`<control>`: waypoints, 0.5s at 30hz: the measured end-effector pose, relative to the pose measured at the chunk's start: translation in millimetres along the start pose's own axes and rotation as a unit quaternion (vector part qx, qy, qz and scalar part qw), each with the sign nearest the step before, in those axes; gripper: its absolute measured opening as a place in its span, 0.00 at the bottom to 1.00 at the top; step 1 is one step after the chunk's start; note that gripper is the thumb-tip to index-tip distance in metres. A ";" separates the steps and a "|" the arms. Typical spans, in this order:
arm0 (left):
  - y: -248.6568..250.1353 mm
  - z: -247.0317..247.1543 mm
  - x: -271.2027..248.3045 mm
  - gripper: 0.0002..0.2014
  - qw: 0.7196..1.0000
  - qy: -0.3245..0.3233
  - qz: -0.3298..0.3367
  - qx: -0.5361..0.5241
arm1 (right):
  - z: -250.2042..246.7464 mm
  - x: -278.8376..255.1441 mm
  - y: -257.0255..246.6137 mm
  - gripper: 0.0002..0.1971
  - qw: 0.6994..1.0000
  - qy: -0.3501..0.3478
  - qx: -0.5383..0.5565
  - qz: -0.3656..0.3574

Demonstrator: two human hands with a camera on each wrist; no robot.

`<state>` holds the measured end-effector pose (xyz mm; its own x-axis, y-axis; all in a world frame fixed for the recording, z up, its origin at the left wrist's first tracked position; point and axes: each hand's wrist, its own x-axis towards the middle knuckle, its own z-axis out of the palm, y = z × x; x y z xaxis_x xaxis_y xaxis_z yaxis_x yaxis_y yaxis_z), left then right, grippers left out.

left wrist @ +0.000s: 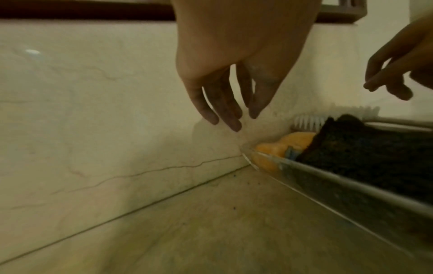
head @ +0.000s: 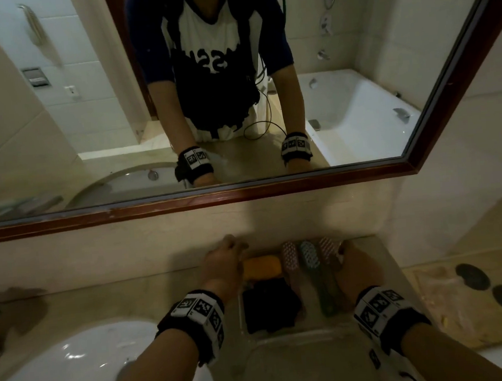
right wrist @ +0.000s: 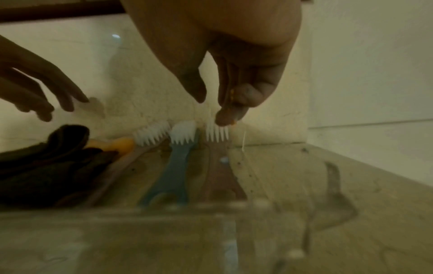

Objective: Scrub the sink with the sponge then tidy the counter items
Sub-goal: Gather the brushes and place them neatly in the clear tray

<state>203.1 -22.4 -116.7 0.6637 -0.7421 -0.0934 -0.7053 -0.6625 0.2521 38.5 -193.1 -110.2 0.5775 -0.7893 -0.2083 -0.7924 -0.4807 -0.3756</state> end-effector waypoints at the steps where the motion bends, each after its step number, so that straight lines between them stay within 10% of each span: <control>1: -2.7 -6.1 -7.0 0.21 1.000 0.024 -0.009 -0.012 | -3.6 -6.5 -3.5 0.18 0.999 0.032 0.002 -0.022; 15: -107.2 -87.5 -203.7 0.18 0.985 0.142 -0.062 -0.079 | -1.4 -157.1 -122.4 0.18 0.990 0.072 -0.048 -0.108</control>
<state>165.3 208.6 -40.4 0.8010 -0.5836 0.1338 -0.5817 -0.7057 0.4045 44.5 -10.8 -30.3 0.7077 -0.7065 0.0014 -0.6717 -0.6734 -0.3087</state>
